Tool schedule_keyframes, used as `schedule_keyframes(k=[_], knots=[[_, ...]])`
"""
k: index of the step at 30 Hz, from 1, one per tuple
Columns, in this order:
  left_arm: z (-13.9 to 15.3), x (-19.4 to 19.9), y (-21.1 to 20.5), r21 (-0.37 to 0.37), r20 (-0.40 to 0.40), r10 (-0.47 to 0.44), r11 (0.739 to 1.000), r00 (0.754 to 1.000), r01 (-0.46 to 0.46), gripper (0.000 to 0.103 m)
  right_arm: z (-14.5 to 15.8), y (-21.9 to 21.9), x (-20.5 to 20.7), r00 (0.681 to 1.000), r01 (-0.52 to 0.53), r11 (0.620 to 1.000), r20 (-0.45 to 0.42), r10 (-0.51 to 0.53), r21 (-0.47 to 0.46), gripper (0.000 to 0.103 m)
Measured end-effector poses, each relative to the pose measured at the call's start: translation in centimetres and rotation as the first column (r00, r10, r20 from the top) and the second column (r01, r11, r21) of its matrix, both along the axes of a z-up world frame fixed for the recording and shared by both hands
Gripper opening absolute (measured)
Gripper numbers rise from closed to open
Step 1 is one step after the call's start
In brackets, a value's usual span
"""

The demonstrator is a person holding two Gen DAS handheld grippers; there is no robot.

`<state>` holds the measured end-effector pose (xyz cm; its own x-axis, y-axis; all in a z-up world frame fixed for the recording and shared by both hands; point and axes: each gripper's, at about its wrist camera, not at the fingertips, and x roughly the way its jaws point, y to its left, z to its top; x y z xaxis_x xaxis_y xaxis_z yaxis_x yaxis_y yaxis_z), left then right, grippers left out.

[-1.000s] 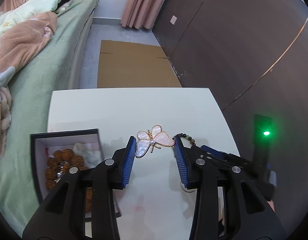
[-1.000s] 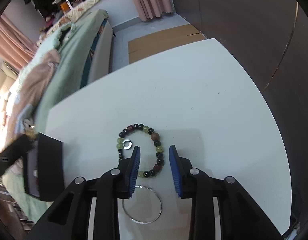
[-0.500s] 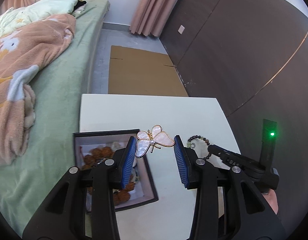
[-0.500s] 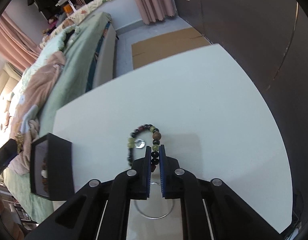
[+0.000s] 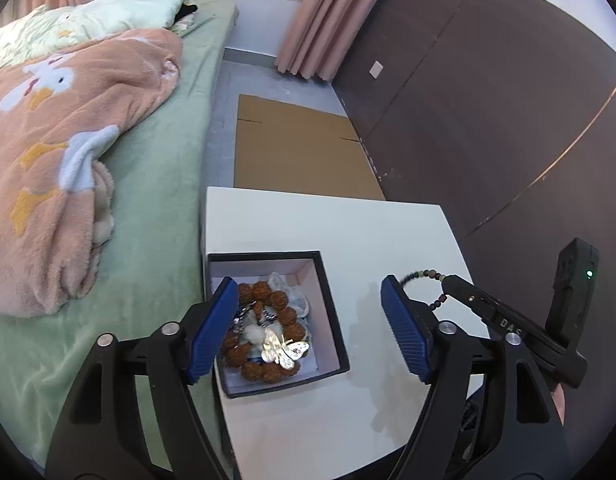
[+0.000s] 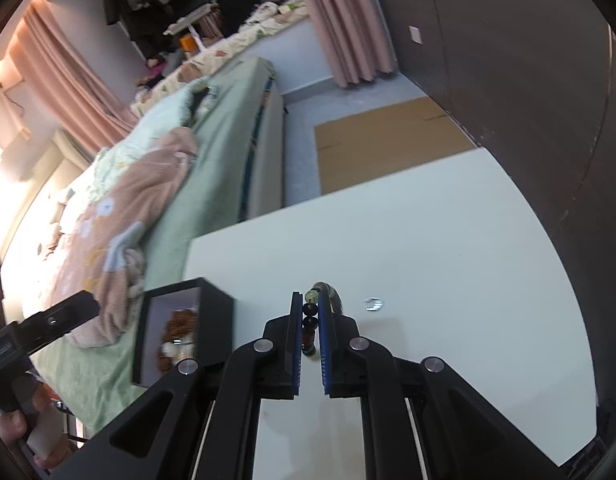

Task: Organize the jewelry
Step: 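Lower the beaded bracelet into the black box and open the right tool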

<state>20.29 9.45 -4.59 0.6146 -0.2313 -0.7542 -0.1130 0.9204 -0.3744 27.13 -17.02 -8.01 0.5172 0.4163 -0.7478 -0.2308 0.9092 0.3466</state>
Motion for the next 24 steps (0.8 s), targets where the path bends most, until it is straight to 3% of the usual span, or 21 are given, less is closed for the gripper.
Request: schedule_keyframes(k=[5, 13, 24], knots=[[-0.4, -1.4, 1.5, 0.0, -0.002, 0.025, 1.0, 1.0, -0.025, 0.08, 1.6, 1.5, -1.5, 0.998, -0.048, 0.996, 0.051, 0.045, 0.069, 0.008], [-0.1, -2.4, 4.0, -0.011, 0.026, 0.073, 0.997, 0.997, -0.073, 0.096, 3.8, 4.7, -2.9, 0.987, -0.138, 0.977, 0.105, 0.122, 0.16, 0.008], [-0.6, -2.5, 5.9, -0.041, 0.014, 0.09, 0.995, 0.996, -0.09, 0.096, 2.9, 9.2, -3.0, 0.976, -0.206, 0.969, 0.095, 0.194, 0.139, 0.008]])
